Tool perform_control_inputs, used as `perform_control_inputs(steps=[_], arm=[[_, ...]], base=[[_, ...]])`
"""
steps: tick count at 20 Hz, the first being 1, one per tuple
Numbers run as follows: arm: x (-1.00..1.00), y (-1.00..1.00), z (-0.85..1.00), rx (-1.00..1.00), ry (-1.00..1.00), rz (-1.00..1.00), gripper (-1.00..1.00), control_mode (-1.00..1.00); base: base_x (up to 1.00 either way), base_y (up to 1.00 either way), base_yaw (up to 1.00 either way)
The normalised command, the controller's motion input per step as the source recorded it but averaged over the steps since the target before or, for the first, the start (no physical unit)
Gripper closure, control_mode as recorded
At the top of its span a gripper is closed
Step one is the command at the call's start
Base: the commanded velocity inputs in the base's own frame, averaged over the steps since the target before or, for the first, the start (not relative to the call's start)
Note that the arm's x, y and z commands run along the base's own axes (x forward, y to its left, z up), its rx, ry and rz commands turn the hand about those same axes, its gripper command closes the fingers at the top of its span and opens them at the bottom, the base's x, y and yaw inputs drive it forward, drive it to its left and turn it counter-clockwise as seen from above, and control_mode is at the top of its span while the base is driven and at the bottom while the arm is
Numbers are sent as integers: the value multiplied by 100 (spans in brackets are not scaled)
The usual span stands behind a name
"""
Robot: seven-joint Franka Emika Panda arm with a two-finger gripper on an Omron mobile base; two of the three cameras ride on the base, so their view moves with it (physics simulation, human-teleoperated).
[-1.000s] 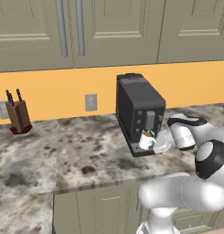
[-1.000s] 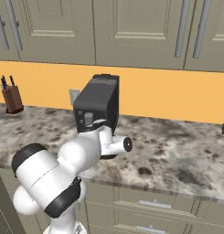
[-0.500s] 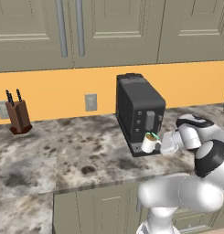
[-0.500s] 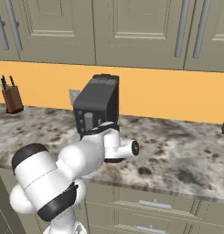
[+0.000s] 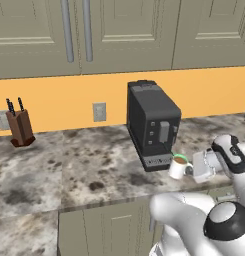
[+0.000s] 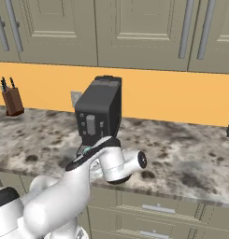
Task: Pick up the brewed coffee from the coffee machine and place it next to the breakfast plate on the dining counter.
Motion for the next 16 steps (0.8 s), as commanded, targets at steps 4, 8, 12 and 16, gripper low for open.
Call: perform_control_inputs(steps=[4, 8, 12, 16], arm=[[-78, 0, 93, -5, -3, 2, 100, -100], [-52, 0, 100, 0, -14, 4, 100, -100], [-19, 0, 96, 0, -4, 1, 100, -100], [0, -10, 39, 0, 0, 0, 100, -100]], base=[[0, 0, 0], [0, 0, 0], [0, 0, 0], [0, 0, 0]])
